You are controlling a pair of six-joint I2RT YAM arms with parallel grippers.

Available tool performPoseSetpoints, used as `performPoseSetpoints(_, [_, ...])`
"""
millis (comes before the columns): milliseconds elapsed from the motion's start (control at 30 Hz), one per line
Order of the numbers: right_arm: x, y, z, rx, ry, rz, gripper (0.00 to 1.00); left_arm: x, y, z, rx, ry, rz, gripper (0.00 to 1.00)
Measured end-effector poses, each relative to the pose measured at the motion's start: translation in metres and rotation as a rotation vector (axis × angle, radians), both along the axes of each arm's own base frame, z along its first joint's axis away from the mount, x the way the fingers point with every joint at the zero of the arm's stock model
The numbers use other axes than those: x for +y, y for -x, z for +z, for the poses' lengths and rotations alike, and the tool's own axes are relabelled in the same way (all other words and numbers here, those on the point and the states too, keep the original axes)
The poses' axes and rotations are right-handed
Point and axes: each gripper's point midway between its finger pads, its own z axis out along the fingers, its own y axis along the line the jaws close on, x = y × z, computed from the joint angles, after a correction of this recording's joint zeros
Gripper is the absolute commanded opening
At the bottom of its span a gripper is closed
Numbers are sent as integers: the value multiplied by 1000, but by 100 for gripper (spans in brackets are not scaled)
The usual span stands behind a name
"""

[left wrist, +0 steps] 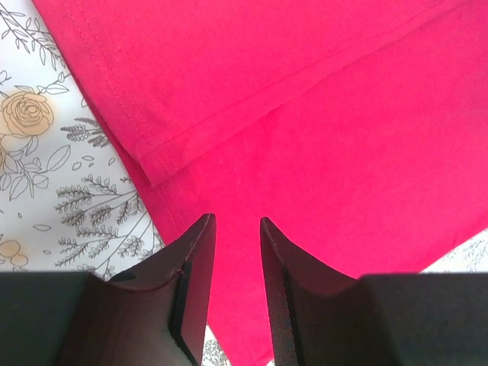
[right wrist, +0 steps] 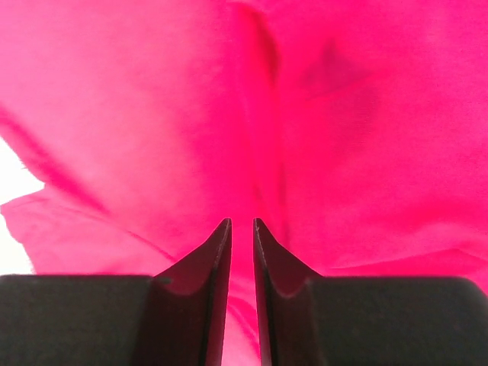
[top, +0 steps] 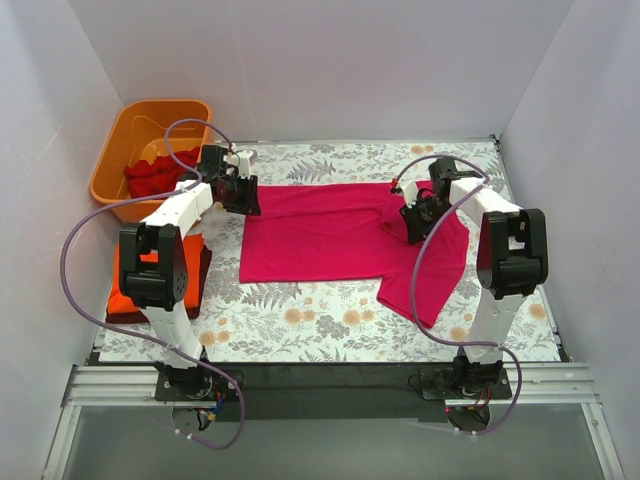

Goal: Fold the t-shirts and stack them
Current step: Fold the tshirt

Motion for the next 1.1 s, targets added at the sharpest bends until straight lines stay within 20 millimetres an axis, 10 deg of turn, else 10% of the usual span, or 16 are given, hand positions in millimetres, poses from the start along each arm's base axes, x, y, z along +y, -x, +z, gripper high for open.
performPoseSetpoints(433, [-26, 45, 41, 17, 28, 126, 68, -9, 104, 2, 115, 37, -348, 41])
performPoseSetpoints(767, [-60, 124, 27, 76, 172, 319, 62, -3, 157, -1, 161, 28, -476, 42])
performPoseSetpoints(1100, [-54, 153, -3, 73, 260, 382, 59, 3, 165, -10, 169, 0, -449, 42])
